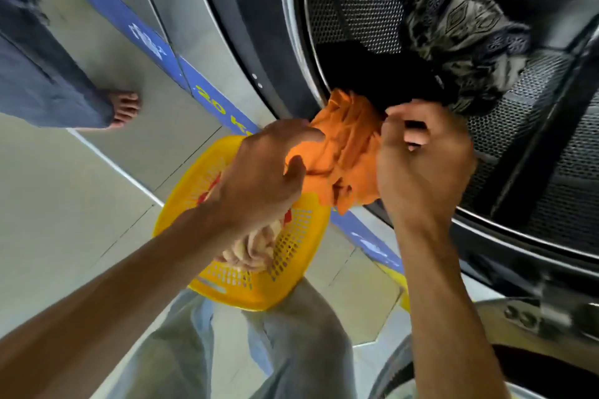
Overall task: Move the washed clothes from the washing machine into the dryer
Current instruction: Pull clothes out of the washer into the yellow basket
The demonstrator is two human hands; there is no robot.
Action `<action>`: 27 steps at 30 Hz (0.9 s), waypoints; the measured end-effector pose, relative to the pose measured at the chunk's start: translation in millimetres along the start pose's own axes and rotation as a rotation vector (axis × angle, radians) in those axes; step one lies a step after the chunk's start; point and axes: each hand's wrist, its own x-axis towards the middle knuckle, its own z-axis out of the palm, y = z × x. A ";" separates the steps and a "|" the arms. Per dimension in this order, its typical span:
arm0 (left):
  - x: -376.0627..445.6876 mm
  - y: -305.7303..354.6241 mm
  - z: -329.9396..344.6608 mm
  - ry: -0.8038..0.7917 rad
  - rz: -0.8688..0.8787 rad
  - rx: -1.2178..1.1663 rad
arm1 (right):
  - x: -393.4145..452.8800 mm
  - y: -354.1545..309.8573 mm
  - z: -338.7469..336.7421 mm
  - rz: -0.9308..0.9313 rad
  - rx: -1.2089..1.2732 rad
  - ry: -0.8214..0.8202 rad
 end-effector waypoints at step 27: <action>71.4 -23.9 102.8 -0.158 0.508 0.448 | 185.9 191.0 15.1 0.286 -0.764 -0.426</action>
